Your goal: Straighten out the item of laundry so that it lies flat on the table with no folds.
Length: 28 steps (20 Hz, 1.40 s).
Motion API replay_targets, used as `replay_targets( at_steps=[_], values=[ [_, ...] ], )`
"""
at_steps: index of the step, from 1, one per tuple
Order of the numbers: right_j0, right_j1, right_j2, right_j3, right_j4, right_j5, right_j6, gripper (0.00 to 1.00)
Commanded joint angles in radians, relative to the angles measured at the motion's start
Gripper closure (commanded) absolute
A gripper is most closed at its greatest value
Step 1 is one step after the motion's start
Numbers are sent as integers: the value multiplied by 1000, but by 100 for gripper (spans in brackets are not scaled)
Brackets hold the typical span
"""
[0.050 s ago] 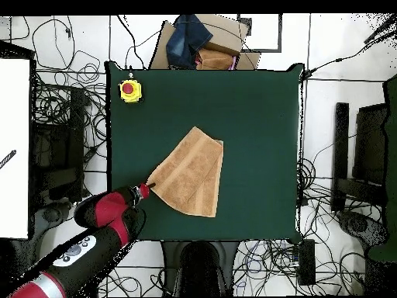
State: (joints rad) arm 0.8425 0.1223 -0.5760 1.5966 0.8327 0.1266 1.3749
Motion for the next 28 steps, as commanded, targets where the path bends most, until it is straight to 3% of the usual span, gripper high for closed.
replay_targets(
  at_steps=[1,5,17,28],
  values=[
    [10,3,158,-69,65,78,361,100],
    [6,-7,166,-68,47,88,376,100],
    [23,22,101,-191,31,246,501,100],
    [-26,-140,183,-97,10,236,449,100]
  ],
)
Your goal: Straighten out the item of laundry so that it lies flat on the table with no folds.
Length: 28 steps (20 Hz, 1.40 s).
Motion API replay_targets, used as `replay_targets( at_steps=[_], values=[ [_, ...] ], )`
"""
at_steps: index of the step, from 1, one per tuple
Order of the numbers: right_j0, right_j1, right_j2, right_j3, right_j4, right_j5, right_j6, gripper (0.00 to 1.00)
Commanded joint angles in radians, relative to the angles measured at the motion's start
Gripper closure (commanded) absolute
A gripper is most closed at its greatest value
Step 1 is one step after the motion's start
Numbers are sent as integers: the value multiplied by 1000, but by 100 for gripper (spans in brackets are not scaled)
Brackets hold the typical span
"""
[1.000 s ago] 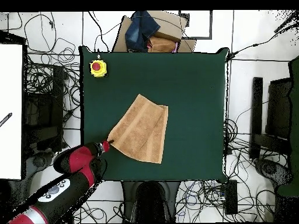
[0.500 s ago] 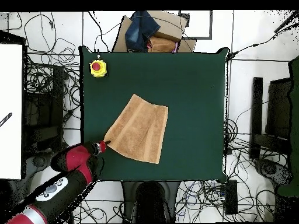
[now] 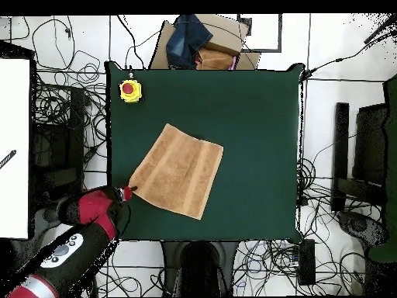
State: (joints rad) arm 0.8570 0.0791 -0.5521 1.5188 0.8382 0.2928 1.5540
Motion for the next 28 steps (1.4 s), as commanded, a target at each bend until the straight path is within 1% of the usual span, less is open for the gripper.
replay_targets(
  at_steps=[1,5,9,10,11,12,15,19,21,24,28],
  values=[
    [-48,-113,172,-3,3,57,258,100],
    [-69,-156,207,44,-7,15,228,100],
    [-70,-216,218,101,-21,21,222,100],
    [-70,-220,217,110,-23,24,227,100],
    [-78,-226,230,131,-26,-5,219,100],
    [-78,-212,225,135,-35,-24,219,100],
    [-130,-199,270,179,-83,-124,164,100],
    [-168,-243,273,268,-163,-156,129,100],
    [-209,-260,295,306,-218,-204,117,100],
    [-261,-267,328,340,-294,-272,124,100],
    [-273,-266,343,335,-330,-274,168,100]
  ],
)
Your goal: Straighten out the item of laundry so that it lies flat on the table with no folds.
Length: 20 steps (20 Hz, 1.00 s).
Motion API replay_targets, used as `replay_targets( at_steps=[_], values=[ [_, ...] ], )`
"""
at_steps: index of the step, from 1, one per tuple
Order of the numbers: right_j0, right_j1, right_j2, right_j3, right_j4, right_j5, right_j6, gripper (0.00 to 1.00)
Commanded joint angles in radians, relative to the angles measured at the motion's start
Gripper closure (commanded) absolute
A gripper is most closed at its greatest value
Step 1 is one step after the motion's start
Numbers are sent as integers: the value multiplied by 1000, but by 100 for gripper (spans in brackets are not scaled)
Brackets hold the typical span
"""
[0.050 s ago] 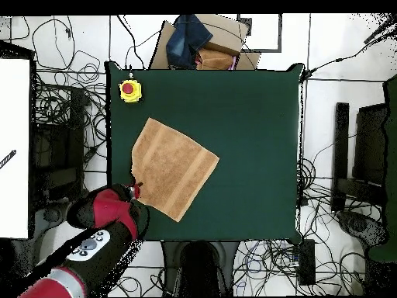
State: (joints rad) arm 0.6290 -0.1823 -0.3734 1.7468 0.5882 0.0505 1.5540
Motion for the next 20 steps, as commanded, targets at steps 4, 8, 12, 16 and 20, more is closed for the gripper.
replay_targets(
  at_steps=[4,8,12,16,20],
  values=[
    [-42,6,188,94,-77,-28,212,100],
    [-36,16,200,88,-60,-22,234,100],
    [-15,12,192,77,-34,13,246,100],
    [-11,-5,186,78,-33,37,241,100],
    [-16,-9,191,88,-38,22,241,100]
  ],
)
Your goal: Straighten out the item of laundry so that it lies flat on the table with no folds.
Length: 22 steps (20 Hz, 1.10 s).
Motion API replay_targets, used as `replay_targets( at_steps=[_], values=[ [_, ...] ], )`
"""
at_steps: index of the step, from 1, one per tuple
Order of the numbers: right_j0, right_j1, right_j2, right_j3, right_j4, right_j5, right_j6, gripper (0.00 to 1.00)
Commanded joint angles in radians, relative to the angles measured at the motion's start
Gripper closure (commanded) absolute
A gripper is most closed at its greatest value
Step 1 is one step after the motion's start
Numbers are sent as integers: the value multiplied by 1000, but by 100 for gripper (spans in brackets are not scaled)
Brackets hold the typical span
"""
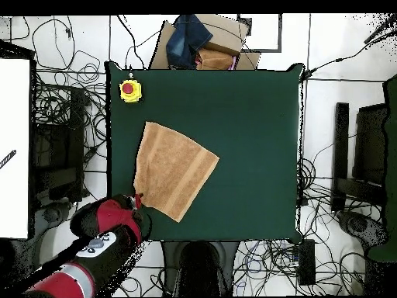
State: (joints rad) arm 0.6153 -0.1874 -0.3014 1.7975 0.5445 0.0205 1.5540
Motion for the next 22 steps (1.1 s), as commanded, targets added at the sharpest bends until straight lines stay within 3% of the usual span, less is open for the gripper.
replay_targets(
  at_steps=[1,5,11,22],
  values=[
    [-12,-8,131,44,1,39,242,100],
    [-17,-22,147,55,13,32,260,100],
    [63,32,79,-31,88,134,293,100],
    [94,82,77,-78,154,128,292,100]
  ],
)
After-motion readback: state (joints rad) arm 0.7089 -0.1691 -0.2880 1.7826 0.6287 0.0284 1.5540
